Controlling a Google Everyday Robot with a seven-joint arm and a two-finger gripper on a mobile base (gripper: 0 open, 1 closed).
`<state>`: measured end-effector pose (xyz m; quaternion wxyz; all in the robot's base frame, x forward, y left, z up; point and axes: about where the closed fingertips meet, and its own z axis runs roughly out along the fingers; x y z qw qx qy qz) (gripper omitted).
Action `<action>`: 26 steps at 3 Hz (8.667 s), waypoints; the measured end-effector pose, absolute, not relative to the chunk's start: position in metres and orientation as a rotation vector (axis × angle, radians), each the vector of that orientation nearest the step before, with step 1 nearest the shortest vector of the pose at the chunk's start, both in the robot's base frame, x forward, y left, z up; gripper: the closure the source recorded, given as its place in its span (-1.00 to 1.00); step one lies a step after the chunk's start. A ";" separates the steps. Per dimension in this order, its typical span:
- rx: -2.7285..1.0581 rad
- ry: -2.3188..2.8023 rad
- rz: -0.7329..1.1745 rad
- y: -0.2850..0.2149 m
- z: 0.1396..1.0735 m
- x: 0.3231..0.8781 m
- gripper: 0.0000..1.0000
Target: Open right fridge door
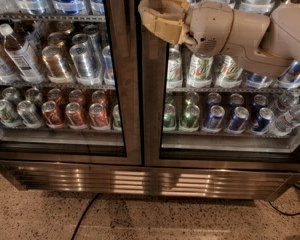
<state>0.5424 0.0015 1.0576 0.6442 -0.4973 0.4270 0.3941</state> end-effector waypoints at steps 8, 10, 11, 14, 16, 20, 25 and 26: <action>-1.248 0.969 0.950 0.013 1.050 0.540 1.00; -1.246 0.964 0.953 0.012 1.050 0.540 1.00; -1.246 0.962 0.954 0.012 1.049 0.540 1.00; -1.241 0.960 0.956 0.012 1.049 0.541 1.00; -1.236 0.959 0.958 0.012 1.048 0.541 1.00; -1.225 0.957 0.960 0.012 1.048 0.541 1.00; -1.210 0.957 0.963 0.013 1.048 0.541 1.00; -1.207 0.957 0.964 0.013 1.048 0.541 1.00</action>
Offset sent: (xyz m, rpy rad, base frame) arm -0.0409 0.0559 -0.0307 -0.2283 0.0414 0.4714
